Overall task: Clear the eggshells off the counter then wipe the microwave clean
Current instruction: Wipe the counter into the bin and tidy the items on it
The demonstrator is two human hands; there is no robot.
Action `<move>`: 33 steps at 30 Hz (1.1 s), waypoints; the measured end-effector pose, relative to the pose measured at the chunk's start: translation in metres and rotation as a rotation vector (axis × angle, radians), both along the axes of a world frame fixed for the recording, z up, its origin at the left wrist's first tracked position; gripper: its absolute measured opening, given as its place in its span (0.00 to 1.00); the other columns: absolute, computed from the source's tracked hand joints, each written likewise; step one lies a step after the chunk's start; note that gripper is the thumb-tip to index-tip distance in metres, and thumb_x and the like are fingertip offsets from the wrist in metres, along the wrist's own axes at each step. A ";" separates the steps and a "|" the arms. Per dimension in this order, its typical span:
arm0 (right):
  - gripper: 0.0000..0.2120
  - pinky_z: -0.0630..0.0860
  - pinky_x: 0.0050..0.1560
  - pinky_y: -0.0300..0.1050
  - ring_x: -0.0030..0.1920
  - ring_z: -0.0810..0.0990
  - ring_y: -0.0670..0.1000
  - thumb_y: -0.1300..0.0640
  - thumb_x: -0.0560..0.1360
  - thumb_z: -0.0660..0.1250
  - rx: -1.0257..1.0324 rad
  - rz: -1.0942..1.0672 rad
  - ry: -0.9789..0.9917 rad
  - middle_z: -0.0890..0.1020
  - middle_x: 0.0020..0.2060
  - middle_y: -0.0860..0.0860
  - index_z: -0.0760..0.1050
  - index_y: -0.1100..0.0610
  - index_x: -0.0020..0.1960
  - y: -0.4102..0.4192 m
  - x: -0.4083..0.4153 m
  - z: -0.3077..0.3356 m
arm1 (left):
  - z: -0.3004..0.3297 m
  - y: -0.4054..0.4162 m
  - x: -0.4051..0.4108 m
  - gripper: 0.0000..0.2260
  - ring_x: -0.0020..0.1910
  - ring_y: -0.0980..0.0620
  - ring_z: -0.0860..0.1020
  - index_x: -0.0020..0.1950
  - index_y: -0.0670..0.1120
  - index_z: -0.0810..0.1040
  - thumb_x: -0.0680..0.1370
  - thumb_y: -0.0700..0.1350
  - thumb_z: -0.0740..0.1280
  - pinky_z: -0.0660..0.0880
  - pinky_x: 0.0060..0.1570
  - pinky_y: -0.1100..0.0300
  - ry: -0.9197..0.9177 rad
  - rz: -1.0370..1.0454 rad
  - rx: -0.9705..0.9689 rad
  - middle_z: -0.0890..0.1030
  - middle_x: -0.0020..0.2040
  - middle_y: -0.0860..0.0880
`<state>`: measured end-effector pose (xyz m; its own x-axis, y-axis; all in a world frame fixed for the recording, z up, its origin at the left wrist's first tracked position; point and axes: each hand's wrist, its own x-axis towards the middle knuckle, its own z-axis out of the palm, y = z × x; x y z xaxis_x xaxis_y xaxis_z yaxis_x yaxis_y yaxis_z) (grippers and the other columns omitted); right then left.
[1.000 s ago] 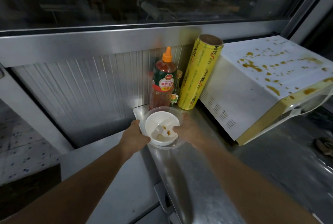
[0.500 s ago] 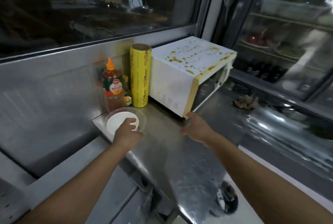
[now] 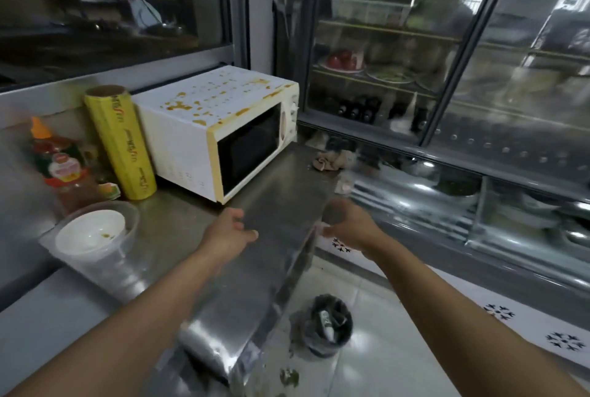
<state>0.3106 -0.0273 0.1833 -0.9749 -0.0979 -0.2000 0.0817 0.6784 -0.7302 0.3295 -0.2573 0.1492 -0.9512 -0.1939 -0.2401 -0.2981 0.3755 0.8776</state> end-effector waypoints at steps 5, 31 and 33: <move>0.35 0.72 0.61 0.50 0.63 0.71 0.55 0.55 0.69 0.73 0.036 -0.090 -0.036 0.70 0.65 0.55 0.62 0.57 0.71 0.107 0.018 -0.008 | -0.002 0.103 0.010 0.27 0.59 0.44 0.75 0.69 0.44 0.66 0.73 0.41 0.72 0.72 0.60 0.52 -0.056 -0.033 -0.040 0.74 0.61 0.43; 0.27 0.68 0.58 0.43 0.64 0.71 0.54 0.54 0.71 0.71 0.185 0.139 0.007 0.72 0.66 0.55 0.70 0.58 0.67 0.245 -0.216 -0.020 | -0.015 0.257 -0.201 0.23 0.58 0.47 0.75 0.66 0.46 0.69 0.73 0.42 0.71 0.75 0.54 0.53 -0.083 0.055 -0.063 0.77 0.59 0.45; 0.24 0.69 0.56 0.41 0.62 0.73 0.54 0.55 0.70 0.71 0.169 0.155 0.005 0.75 0.63 0.55 0.72 0.60 0.64 0.238 -0.248 -0.025 | -0.016 0.254 -0.225 0.24 0.57 0.48 0.75 0.67 0.46 0.68 0.73 0.43 0.71 0.73 0.45 0.58 -0.090 0.075 -0.074 0.77 0.59 0.46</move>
<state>0.0625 0.2106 0.1587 -0.9520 -0.2120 -0.2209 -0.0365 0.7950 -0.6055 0.1042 -0.0036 0.1330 -0.9087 -0.2842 -0.3057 -0.4037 0.4118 0.8170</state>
